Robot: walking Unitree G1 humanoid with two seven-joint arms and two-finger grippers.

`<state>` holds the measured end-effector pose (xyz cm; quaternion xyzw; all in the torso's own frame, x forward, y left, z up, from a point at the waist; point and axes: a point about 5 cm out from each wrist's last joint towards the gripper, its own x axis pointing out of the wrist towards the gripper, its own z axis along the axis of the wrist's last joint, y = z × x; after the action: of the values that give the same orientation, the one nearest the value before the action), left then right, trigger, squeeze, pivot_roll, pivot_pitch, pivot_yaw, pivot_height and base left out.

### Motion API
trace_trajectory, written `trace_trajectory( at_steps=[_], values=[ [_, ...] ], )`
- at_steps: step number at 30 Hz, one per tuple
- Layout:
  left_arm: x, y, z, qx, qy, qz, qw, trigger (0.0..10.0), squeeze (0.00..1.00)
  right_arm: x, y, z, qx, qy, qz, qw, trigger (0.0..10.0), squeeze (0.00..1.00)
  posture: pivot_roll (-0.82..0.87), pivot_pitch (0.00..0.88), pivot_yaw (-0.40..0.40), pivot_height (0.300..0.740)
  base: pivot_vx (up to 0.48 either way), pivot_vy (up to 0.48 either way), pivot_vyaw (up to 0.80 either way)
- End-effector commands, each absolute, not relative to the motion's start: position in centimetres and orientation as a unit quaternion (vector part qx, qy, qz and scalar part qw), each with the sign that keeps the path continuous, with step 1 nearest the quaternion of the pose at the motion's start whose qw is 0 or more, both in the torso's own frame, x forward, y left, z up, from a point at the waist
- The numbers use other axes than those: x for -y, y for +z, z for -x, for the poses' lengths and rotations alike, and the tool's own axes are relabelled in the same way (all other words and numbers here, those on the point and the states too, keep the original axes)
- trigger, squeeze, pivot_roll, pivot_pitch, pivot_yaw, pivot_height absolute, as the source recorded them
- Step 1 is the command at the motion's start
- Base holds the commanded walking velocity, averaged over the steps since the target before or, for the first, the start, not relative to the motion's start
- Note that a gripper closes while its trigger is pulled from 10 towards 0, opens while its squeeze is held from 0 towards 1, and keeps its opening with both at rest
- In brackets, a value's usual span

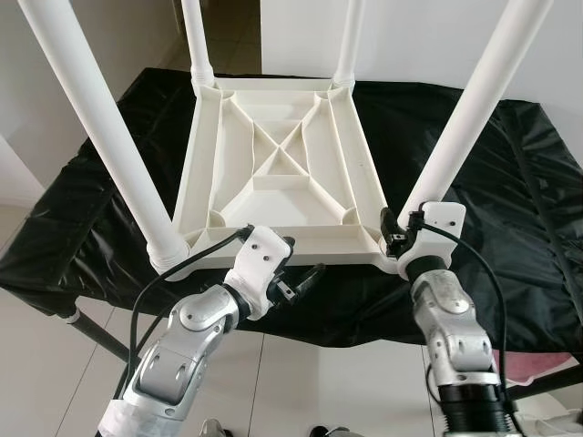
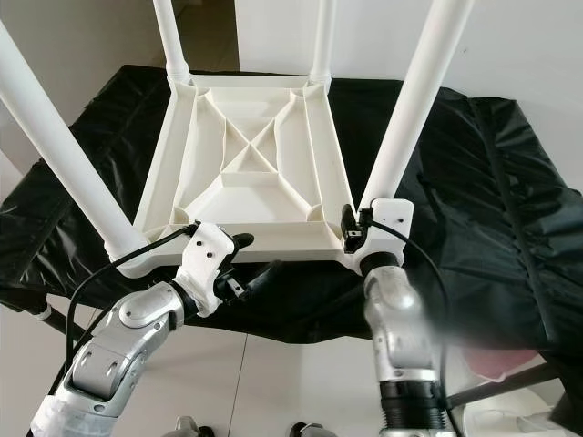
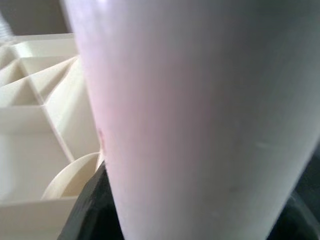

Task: Building children table

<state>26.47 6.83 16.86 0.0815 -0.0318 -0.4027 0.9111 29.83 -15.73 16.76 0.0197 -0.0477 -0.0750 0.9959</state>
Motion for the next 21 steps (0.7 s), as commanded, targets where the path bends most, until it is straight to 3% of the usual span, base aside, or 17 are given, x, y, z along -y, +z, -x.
trace_trajectory(
  at_steps=[1, 6, 7, 8, 16, 17, 21],
  values=[
    [-7.0, 16.6, -26.5, 0.03, -0.384, -0.085, 0.919, 10.0, 0.0, 15.7, 15.0, -29.1, -0.005, -0.134, -0.034, 0.99, 10.0, 0.0, 0.0, 0.099, -0.011, 0.74, 0.0, 0.0, 0.0],
    [-7.0, 16.6, -26.4, 0.03, -0.381, -0.081, 0.921, 10.0, 0.0, 15.4, 15.4, -29.2, 0.005, -0.12, -0.042, 0.992, 10.0, 0.0, 0.0, 0.094, -0.008, 0.74, 0.0, 0.0, 0.0],
    [-7.0, 16.5, -26.4, 0.029, -0.381, -0.08, 0.921, 10.0, 0.0, 15.5, 15.6, -29.2, 0.01, -0.117, -0.039, 0.992, 10.0, 0.09, 0.0, 0.094, -0.008, 0.74, 0.0, 0.0, 0.0],
    [-7.0, 16.5, -26.4, 0.029, -0.382, -0.081, 0.92, 10.0, 0.0, 15.7, 15.8, -29.1, 0.016, -0.117, -0.034, 0.992, 10.0, 1.0, -0.01, 0.094, -0.01, 0.74, 0.0, 0.0, 0.0],
    [-6.9, 16.4, -26.6, 0.027, -0.38, -0.081, 0.921, 10.0, 0.0, 15.5, 16.6, -29.6, 0.028, -0.027, -0.041, 0.998, 10.0, 1.0, -0.01, 0.093, -0.016, 0.74, 0.0, 0.0, 0.0],
    [-7.0, 16.3, -26.7, 0.027, -0.377, -0.081, 0.922, 10.0, 0.0, 16.0, 17.1, -29.9, 0.037, 0.013, -0.035, 0.999, 10.0, 0.0, -0.02, 0.095, -0.015, 0.74, 0.0, 0.0, 0.0],
    [-7.1, 16.3, -26.7, 0.026, -0.376, -0.082, 0.923, 10.0, 0.0, 16.3, 17.4, -30.2, 0.042, 0.053, -0.01, 0.998, 10.0, 0.0, -0.02, 0.096, -0.016, 0.74, 0.0, 0.0, 0.0]
  ],
)
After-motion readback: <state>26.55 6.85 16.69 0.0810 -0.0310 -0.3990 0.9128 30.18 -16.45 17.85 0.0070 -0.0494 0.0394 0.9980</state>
